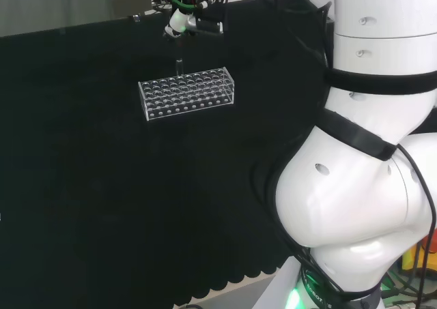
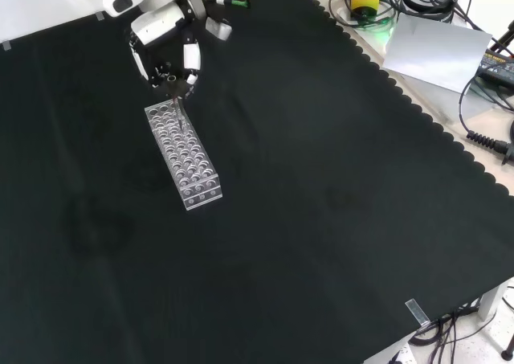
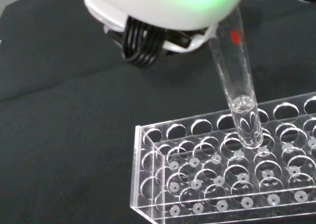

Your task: Put the test tube back in the rack.

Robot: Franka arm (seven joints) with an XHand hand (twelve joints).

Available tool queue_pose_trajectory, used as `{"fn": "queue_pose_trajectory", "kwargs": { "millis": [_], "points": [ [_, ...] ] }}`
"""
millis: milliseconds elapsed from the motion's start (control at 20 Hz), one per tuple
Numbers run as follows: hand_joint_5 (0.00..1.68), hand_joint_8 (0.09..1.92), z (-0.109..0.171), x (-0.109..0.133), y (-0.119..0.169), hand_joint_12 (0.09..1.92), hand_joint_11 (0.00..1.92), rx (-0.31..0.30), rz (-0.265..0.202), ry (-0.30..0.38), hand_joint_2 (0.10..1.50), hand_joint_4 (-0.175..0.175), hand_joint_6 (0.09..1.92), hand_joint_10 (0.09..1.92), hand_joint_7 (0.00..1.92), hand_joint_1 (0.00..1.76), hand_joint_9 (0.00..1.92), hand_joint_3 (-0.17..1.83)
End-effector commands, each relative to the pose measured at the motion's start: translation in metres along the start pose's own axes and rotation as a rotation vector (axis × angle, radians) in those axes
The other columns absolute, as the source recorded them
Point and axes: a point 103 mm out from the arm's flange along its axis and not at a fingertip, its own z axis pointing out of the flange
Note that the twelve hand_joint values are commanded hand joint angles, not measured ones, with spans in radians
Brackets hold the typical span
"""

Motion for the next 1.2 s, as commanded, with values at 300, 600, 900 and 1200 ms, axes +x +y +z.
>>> {"fn": "queue_pose_trajectory", "kwargs": {
  "millis": [300, 600, 900, 1200],
  "points": [
    [1.49, 0.29, 0.013, -0.018, 0.010, 0.92, 1.32, 0.021, 0.017, 0.028, 0.57, -0.175, 0.27, 0.20, 1.87, 1.24, 1.80, 0.70],
    [1.49, 0.29, 0.017, -0.020, 0.015, 0.92, 1.32, 0.032, 0.025, 0.025, 0.57, -0.175, 0.27, 0.20, 1.87, 1.24, 1.80, 0.70],
    [1.49, 0.29, 0.019, -0.020, 0.019, 0.92, 1.32, 0.036, 0.030, 0.033, 0.57, -0.175, 0.27, 0.20, 1.87, 1.24, 1.80, 0.70],
    [1.49, 0.29, 0.019, -0.019, 0.023, 0.92, 1.32, 0.038, 0.030, 0.035, 0.57, -0.175, 0.27, 0.20, 1.87, 1.24, 1.80, 0.70]
  ]
}}
